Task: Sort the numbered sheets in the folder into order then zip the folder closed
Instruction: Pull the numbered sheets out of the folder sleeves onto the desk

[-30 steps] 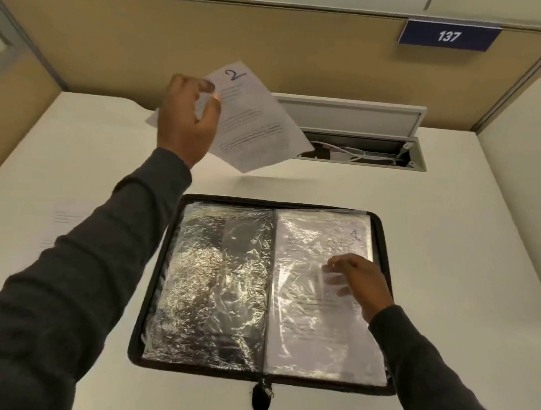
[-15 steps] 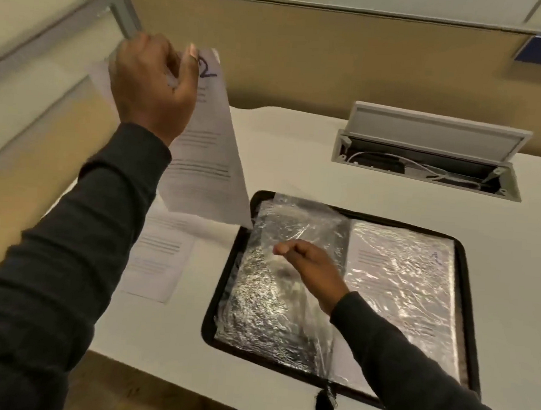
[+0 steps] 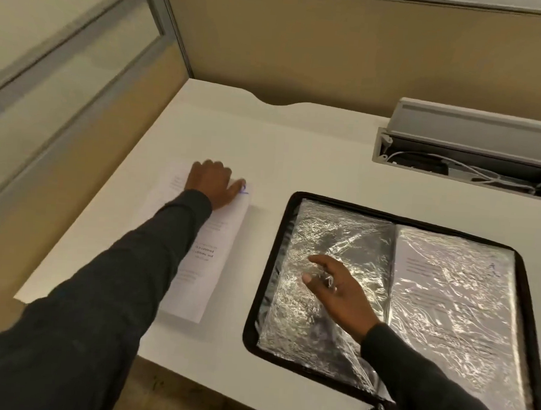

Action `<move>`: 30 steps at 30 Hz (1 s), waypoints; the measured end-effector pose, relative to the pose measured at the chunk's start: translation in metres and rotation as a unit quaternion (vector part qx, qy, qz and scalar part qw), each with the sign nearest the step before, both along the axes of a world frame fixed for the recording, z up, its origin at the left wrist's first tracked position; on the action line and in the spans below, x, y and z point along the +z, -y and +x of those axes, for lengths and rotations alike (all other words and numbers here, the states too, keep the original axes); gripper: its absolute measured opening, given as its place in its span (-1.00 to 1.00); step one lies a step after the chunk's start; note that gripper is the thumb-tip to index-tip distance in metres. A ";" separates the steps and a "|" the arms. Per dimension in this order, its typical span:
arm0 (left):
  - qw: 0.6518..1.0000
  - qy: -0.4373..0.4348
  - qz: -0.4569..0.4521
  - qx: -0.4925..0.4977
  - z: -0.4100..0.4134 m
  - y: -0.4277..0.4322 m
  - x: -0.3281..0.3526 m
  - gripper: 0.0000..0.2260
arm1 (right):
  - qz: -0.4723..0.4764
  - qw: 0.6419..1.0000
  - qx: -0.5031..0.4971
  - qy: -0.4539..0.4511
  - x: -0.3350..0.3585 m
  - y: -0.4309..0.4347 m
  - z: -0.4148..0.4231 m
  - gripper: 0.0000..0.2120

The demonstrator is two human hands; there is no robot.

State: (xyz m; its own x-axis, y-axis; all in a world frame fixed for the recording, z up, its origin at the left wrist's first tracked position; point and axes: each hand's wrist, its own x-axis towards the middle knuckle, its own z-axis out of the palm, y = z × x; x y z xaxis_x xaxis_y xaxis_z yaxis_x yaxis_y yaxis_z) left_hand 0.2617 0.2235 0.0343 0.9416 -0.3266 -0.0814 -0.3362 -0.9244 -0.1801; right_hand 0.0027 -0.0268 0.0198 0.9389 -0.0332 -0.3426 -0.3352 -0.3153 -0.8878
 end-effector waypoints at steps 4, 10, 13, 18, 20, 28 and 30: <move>0.998 -0.058 0.018 0.023 0.000 -0.008 -0.035 -0.46 | -0.209 0.974 0.088 -0.016 -0.027 0.012 -0.012 -0.28; 0.995 -0.093 0.022 0.037 -0.001 -0.012 -0.058 -0.43 | -0.372 0.905 0.202 -0.042 -0.042 0.007 -0.027 -0.11; 0.994 -0.091 -0.003 0.055 -0.005 -0.008 -0.060 -0.44 | -0.383 0.897 0.218 -0.046 -0.045 0.002 -0.029 -0.21; 0.992 -0.060 -0.095 0.050 -0.028 0.028 -0.051 -0.52 | -0.312 0.938 0.150 -0.019 -0.040 0.011 -0.033 -0.13; 0.987 -0.062 -0.149 -0.005 -0.046 0.056 -0.047 -0.54 | -0.289 0.952 0.096 -0.011 -0.039 0.020 -0.035 -0.18; 0.948 -0.143 -0.192 -0.209 -0.157 0.196 -0.047 -0.44 | -0.385 0.914 -0.100 -0.073 -0.043 0.101 -0.060 -0.26; 0.938 -0.155 -0.197 -0.240 -0.184 0.225 -0.053 -0.41 | -0.391 0.901 -0.156 -0.107 -0.041 0.126 -0.070 -0.24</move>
State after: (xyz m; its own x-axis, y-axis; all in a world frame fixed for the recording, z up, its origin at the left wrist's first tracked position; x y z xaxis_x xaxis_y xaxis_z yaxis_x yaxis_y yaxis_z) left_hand 0.0774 -0.0011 -0.0189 0.6291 -0.7694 -0.1107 -0.7106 -0.6270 0.3193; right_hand -0.0672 -0.1531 -0.0215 0.7573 -0.5938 -0.2717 -0.6528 -0.6775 -0.3388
